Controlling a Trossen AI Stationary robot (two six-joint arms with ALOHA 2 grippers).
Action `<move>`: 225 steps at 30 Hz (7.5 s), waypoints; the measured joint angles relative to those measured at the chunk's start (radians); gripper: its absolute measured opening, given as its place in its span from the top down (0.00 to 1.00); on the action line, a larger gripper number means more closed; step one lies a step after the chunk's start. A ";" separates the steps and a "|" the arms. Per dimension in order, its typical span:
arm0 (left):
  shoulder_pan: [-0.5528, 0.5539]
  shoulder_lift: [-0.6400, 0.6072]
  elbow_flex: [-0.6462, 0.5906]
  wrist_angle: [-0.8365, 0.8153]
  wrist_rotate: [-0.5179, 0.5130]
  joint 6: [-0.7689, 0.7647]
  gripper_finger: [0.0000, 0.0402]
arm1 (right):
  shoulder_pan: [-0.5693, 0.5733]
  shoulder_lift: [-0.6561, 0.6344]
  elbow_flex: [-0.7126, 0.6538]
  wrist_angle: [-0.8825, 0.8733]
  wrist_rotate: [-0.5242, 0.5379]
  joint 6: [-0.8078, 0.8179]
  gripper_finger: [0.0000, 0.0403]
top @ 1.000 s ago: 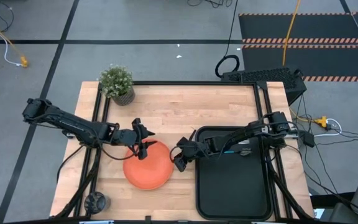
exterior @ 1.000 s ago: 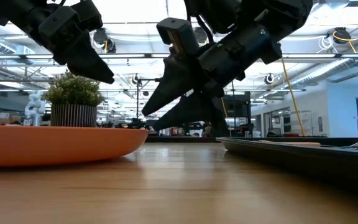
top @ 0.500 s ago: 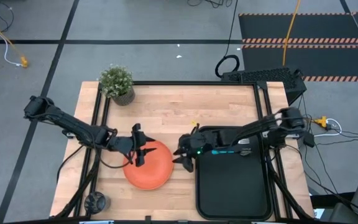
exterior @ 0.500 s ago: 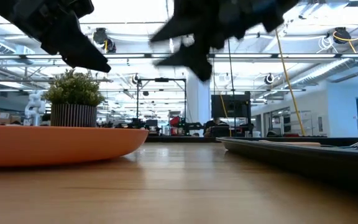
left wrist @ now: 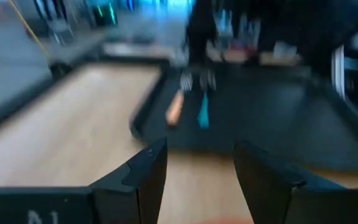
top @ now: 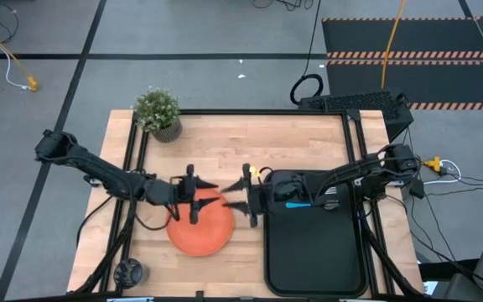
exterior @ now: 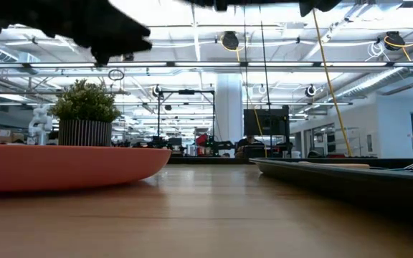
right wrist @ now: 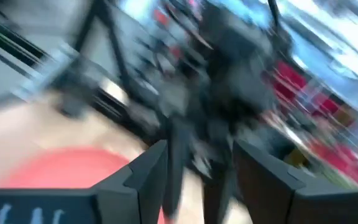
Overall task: Pick and place plate/cup/fork/spoon on tray
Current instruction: Put the orange plate to the bottom of blue spoon on the black table tray, then move the black table tray from right to center table
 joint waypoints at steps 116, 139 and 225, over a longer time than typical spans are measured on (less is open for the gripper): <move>0.058 0.156 0.164 -0.533 0.262 -0.264 0.96 | 0.159 0.429 0.508 -1.264 -0.005 0.142 0.90; -0.113 -0.134 0.168 -0.462 -0.161 0.006 0.96 | 0.307 0.155 0.508 -1.636 0.123 0.529 1.00; 0.195 -0.132 0.168 -0.356 0.088 0.138 0.96 | 0.683 0.052 0.290 -1.602 0.056 1.902 0.62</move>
